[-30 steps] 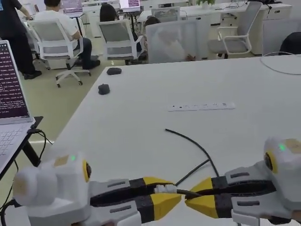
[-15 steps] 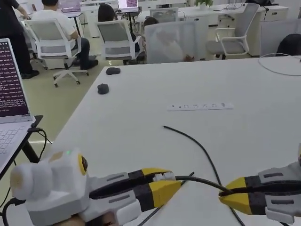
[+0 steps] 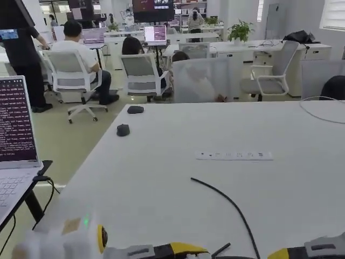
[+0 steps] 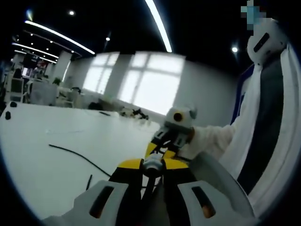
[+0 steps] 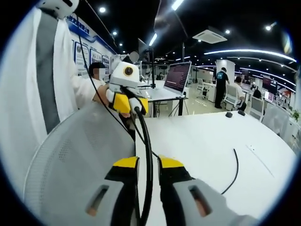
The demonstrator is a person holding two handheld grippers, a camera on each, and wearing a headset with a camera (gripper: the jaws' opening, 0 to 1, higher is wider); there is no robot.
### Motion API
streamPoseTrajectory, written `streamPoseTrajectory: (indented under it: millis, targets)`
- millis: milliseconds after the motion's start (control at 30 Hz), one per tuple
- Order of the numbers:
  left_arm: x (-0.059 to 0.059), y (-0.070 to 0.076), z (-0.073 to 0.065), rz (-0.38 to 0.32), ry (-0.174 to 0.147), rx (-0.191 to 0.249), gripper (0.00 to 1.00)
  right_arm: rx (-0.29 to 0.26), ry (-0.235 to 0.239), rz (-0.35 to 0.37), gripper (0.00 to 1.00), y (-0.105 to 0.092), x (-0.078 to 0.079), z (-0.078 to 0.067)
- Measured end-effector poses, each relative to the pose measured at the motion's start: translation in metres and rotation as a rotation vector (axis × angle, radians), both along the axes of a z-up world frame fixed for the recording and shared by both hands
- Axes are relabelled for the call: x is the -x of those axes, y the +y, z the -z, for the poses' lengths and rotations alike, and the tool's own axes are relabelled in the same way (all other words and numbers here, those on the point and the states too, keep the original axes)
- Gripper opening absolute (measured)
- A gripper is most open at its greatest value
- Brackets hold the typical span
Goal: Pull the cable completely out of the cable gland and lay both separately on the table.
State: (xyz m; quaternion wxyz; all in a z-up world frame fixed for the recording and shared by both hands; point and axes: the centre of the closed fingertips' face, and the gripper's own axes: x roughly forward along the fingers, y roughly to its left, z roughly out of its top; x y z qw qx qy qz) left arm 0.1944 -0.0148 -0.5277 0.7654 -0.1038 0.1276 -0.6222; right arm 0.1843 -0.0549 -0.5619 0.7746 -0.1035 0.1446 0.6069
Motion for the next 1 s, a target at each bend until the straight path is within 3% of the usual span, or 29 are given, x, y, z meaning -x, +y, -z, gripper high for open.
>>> streamPoseTrajectory:
  millis: [67, 200, 500, 833, 933, 1000]
  targets:
    - [0.002, -0.002, 0.004, 0.011, 0.001, -0.016, 0.16, -0.030, -0.007, -0.028, 0.17, 0.010, 0.002, -0.008]
    - [0.003, -0.003, 0.004, 0.027, 0.021, -0.007, 0.16, -0.057, -0.002, -0.076, 0.23, 0.025, 0.007, -0.013]
    - [-0.001, -0.002, 0.004, 0.012, 0.047, 0.007, 0.16, 0.032, -0.014, -0.073, 0.01, 0.024, -0.005, 0.007]
    - [0.001, -0.001, 0.000, 0.009, 0.011, 0.008, 0.16, 0.067, -0.052, -0.085, 0.01, 0.024, -0.003, 0.006]
    - [-0.002, 0.001, 0.000, 0.003, 0.010, 0.012, 0.16, 0.101, -0.069, -0.063, 0.01, 0.019, -0.004, 0.004]
    - [0.000, 0.000, -0.002, 0.012, 0.002, 0.017, 0.16, 0.086, -0.065, -0.037, 0.01, 0.015, -0.004, 0.001]
